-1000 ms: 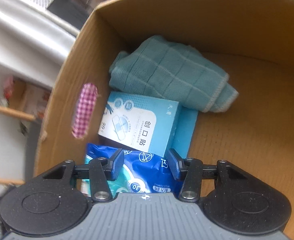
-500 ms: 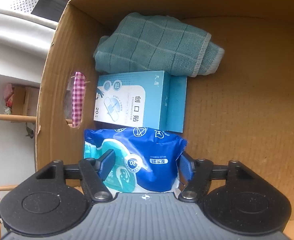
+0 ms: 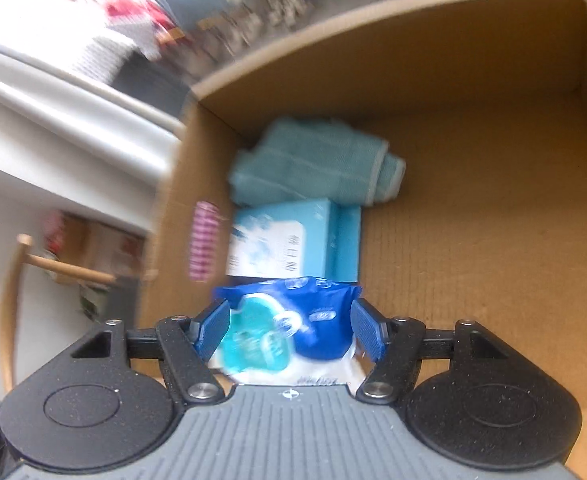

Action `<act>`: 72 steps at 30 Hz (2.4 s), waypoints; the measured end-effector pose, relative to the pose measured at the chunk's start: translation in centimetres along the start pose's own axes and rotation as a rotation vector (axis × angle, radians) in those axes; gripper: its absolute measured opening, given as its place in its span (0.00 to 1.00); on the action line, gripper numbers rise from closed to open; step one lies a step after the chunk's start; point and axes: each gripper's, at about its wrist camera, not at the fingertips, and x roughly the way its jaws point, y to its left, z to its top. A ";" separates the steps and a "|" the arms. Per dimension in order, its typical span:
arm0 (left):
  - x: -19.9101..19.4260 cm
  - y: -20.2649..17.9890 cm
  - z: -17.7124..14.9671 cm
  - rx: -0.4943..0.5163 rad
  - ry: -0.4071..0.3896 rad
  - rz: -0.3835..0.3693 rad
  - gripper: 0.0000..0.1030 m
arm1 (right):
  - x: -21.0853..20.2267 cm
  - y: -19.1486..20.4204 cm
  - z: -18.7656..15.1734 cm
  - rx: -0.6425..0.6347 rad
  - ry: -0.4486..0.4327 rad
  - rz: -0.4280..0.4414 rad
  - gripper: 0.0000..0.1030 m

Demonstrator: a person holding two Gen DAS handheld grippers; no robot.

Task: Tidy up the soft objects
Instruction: 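Move the right gripper out of the box to the cotton-swab zip bag, then close the right gripper on the cotton-swab bag edge and lift it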

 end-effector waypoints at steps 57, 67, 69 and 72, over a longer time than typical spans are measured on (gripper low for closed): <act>-1.8 -2.7 -8.2 0.049 0.167 0.036 0.75 | 1.3 1.2 -19.6 0.036 -0.130 0.080 0.33; -4.4 -4.2 -6.0 0.086 0.052 0.089 0.75 | -1.4 4.0 -18.3 -0.068 -0.175 0.166 0.33; -4.9 -4.6 -5.4 0.101 0.026 0.095 0.75 | -2.2 4.3 -17.9 -0.084 -0.194 0.176 0.33; -5.1 -5.5 -4.4 0.124 -0.006 0.103 0.75 | -3.4 4.6 -17.3 -0.102 -0.220 0.192 0.32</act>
